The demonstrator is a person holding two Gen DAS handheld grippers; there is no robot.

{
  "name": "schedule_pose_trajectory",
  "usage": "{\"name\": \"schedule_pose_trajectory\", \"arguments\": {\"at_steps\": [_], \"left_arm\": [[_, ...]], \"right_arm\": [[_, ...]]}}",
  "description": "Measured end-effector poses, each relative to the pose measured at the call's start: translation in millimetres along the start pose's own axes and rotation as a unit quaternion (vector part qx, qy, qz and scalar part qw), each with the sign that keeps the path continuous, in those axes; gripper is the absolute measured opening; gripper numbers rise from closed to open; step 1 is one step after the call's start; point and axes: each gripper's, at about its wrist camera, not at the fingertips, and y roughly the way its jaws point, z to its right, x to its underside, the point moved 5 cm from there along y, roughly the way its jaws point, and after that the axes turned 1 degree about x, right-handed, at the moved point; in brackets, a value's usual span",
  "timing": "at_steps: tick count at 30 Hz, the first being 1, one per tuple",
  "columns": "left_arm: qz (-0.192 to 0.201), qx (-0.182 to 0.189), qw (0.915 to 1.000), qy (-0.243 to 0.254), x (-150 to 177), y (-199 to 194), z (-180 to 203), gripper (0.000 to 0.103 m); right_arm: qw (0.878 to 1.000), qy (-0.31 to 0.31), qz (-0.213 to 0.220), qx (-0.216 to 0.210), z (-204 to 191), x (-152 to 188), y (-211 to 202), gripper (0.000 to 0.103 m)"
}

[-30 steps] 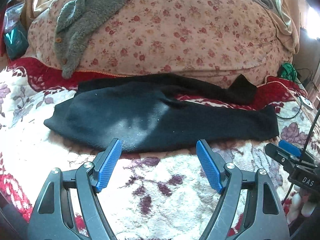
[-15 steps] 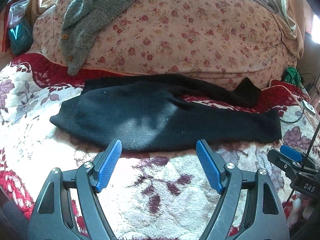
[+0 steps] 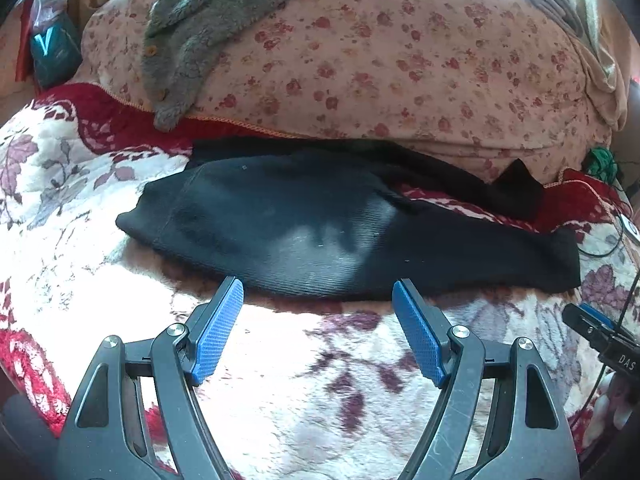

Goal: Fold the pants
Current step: 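Move both grippers toward the black pants lying on the blanket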

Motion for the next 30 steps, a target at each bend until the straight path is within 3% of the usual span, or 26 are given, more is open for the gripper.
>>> {"name": "schedule_pose_trajectory", "arguments": {"at_steps": [9,23,30], "left_arm": [[-0.015,-0.022,0.9994,-0.021,1.1,13.0,-23.0,0.078],[-0.035,-0.026,0.9957,-0.082,-0.8,27.2,-61.8,0.078],[-0.047,-0.026,0.9934,-0.101,-3.2,43.0,-67.6,0.078]], "right_arm": [[1.0,0.02,-0.011,0.007,17.0,3.3,8.6,0.084],[0.998,0.061,-0.014,0.015,53.4,7.3,15.1,0.084],[0.994,0.108,-0.011,-0.011,75.7,-0.3,24.5,0.084]]}}
